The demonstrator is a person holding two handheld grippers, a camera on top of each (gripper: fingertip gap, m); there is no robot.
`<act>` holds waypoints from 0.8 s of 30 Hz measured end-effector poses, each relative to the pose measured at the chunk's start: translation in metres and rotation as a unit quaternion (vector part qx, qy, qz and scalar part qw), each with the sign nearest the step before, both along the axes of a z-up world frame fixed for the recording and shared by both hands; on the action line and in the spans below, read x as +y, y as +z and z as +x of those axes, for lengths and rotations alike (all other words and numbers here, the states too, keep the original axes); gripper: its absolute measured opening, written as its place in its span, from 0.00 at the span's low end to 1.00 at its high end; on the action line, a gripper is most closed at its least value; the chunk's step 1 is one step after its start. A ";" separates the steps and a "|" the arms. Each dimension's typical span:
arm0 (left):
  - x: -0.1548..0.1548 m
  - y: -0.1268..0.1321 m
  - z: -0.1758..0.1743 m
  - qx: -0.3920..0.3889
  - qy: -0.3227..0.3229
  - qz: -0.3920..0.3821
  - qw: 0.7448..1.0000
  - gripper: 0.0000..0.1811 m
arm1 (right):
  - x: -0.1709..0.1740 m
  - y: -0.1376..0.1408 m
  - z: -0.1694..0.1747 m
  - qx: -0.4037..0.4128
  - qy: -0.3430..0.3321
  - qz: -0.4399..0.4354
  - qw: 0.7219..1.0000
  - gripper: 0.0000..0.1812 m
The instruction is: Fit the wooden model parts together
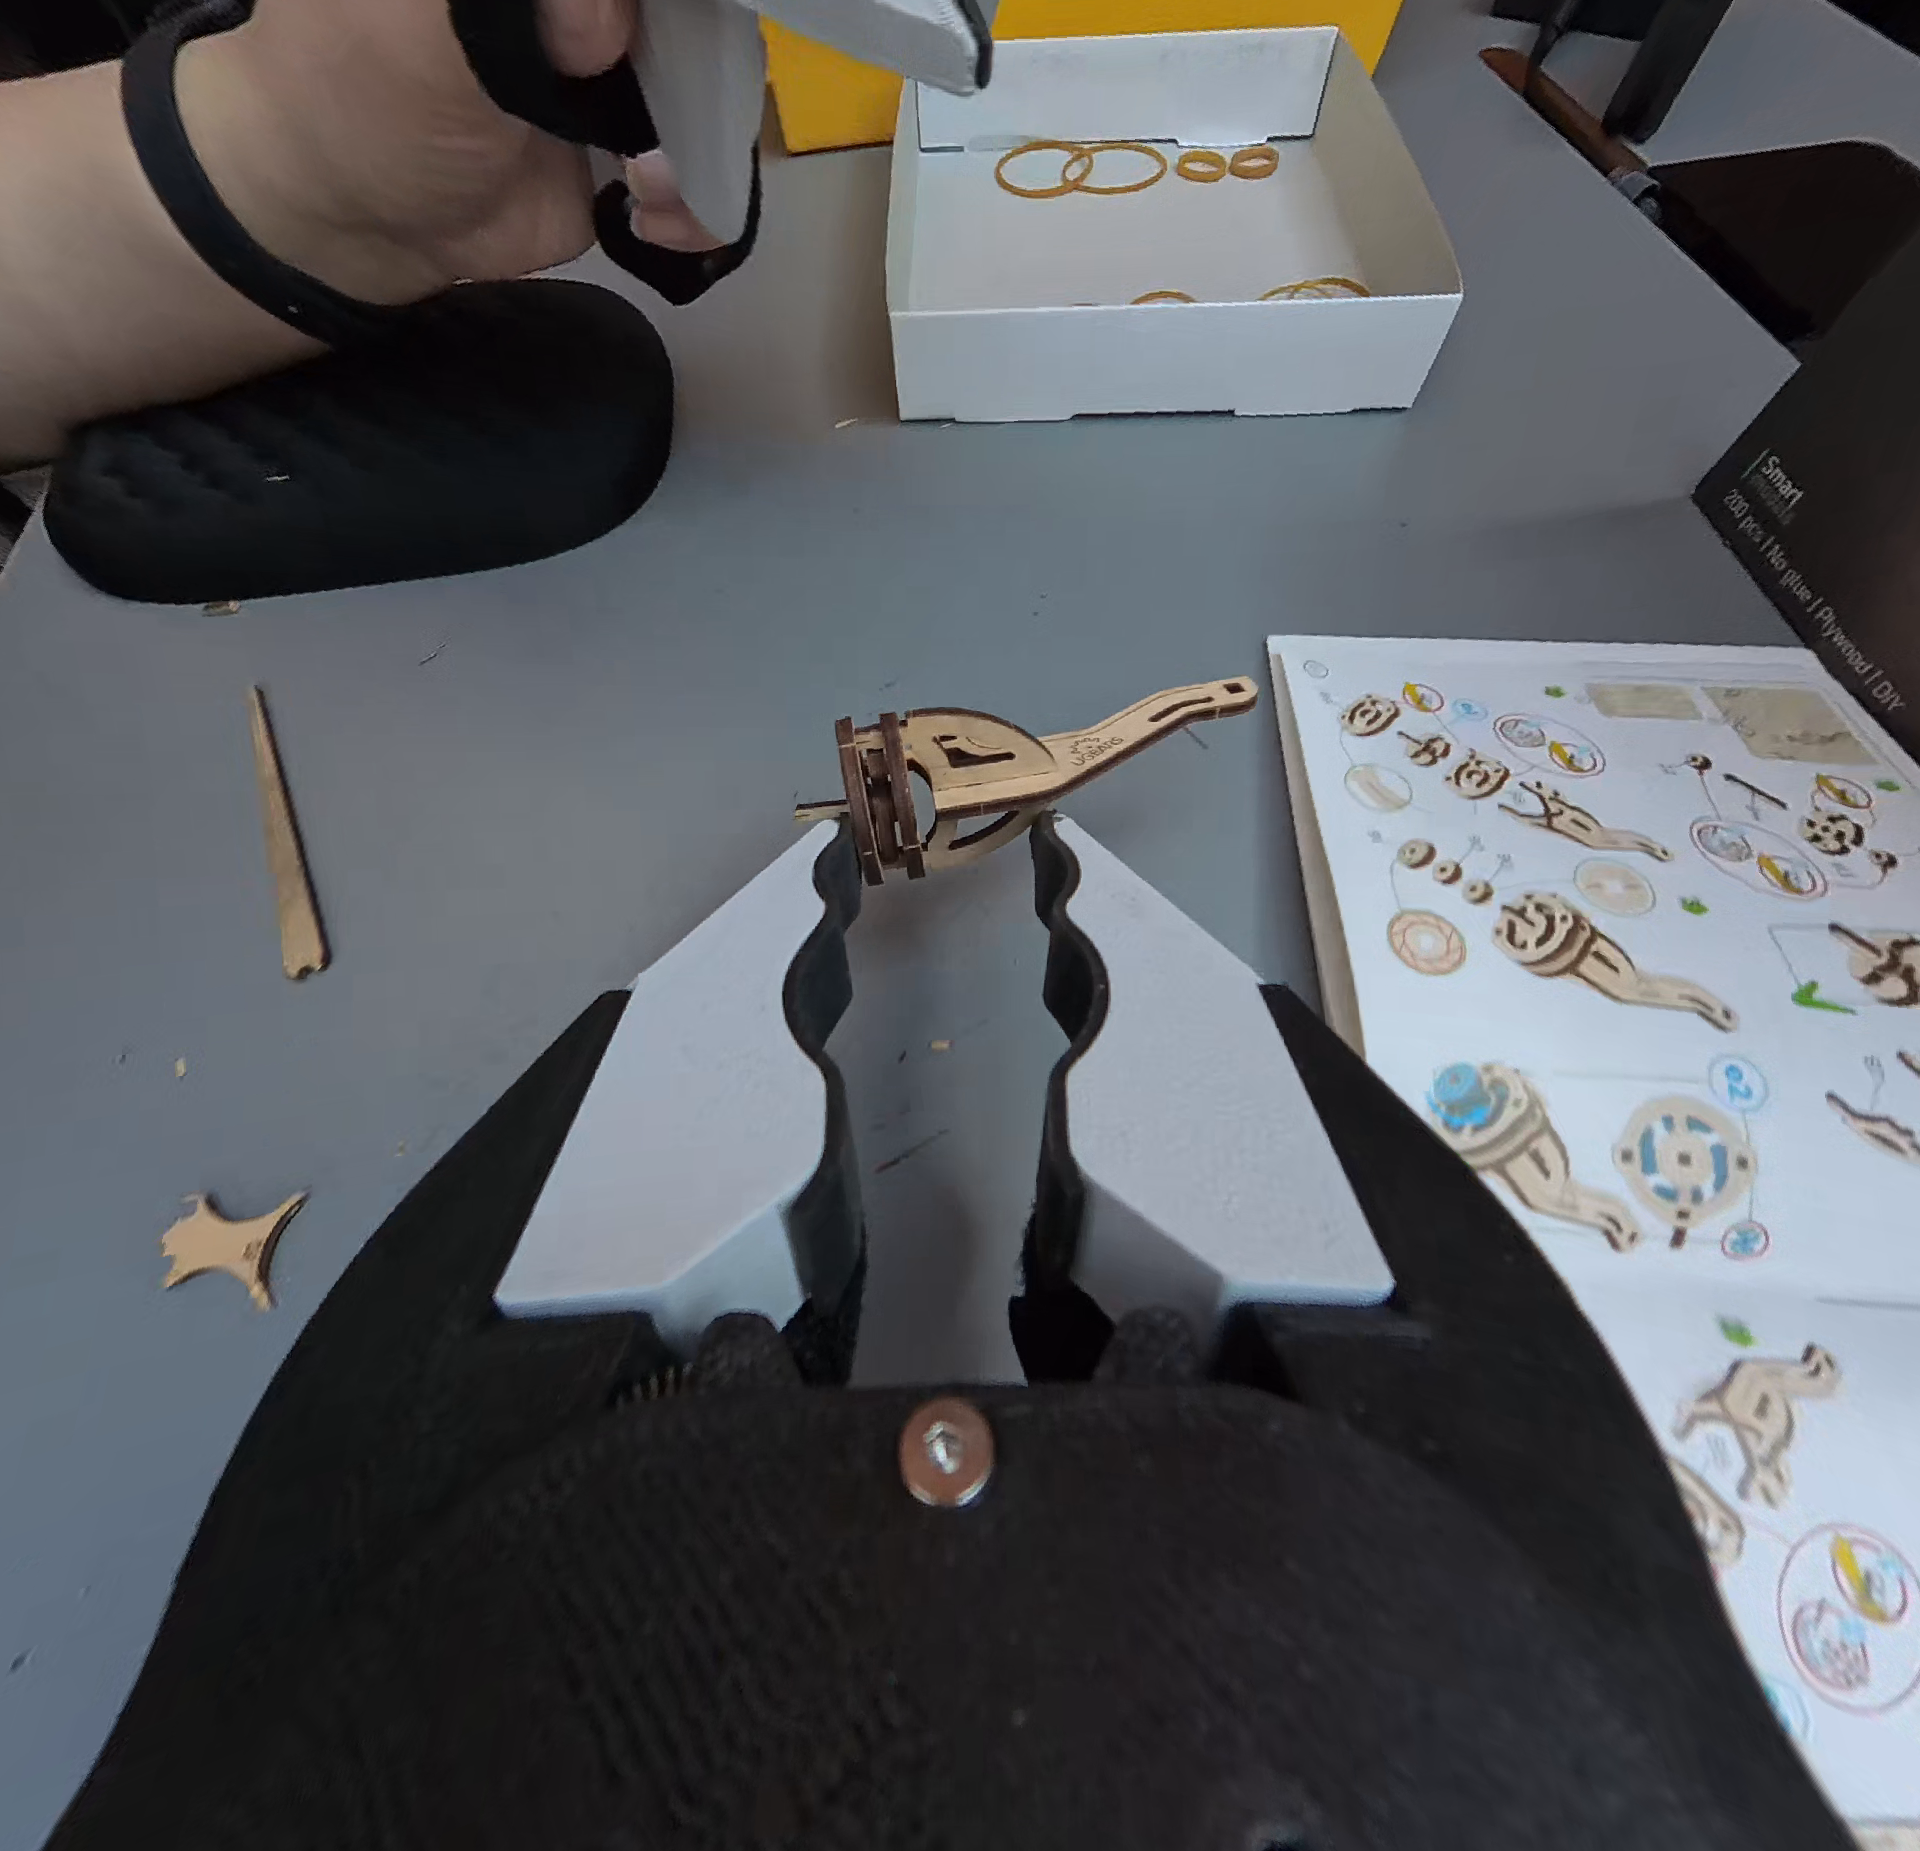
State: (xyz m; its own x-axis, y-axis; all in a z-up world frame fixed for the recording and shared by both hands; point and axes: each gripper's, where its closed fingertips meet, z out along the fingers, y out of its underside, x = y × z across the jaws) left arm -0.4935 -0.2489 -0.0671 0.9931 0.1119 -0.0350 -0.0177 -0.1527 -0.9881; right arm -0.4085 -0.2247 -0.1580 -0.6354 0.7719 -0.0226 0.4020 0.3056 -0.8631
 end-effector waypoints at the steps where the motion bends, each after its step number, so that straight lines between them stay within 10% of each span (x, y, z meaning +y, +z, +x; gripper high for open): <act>1: -0.002 0.003 -0.003 0.004 0.007 0.006 1.000 0.46 | -0.005 -0.001 -0.012 -0.002 0.001 0.002 1.000 0.18; 11: -0.015 0.015 -0.019 -0.017 0.031 0.031 0.999 0.46 | -0.043 -0.018 -0.090 -0.046 0.010 0.033 0.998 0.18; 24: -0.018 0.018 -0.025 -0.056 0.021 0.044 0.997 0.46 | -0.045 -0.031 -0.096 -0.065 0.021 0.051 0.996 0.18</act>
State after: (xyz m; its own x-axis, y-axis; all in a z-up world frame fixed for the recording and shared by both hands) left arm -0.5181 -0.2673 -0.0492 0.9846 0.1506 0.0882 0.0986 -0.0626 -0.9932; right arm -0.5045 -0.2700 -0.1893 -0.6646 0.7466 -0.0297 0.4936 0.4089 -0.7675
